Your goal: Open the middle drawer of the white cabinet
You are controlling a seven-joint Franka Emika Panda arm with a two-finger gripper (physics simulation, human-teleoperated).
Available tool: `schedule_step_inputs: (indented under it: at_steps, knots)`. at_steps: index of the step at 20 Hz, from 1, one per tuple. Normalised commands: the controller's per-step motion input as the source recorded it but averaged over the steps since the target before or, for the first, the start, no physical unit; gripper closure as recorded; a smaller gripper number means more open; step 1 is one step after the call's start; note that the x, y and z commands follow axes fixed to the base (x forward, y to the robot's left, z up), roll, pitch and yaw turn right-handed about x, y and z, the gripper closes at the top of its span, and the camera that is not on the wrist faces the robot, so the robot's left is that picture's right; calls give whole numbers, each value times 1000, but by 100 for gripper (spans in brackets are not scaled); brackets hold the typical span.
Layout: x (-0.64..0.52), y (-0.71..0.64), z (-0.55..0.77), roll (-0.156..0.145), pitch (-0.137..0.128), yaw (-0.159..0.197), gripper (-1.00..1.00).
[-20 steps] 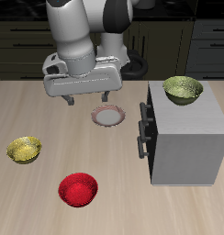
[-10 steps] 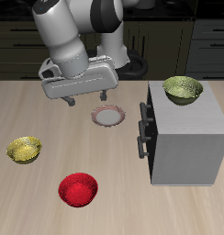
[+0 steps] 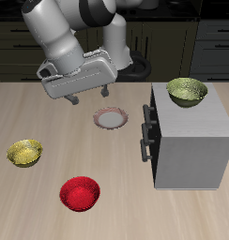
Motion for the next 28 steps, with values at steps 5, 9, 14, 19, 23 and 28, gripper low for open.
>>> schedule_step_inputs:
  at_steps: [5,9,14,19,23,28]
  knots:
    - [-46,197,-59,127,-23,17,-100]
    - [-28,192,-11,87,-7,29,-100]
    - [-53,36,-4,61,-17,13,-100]
    - [-10,-20,-126,3,17,17,-100]
    - [-24,40,-110,24,3,-7,-100]
    - [-28,62,-87,34,-4,-5,-100]
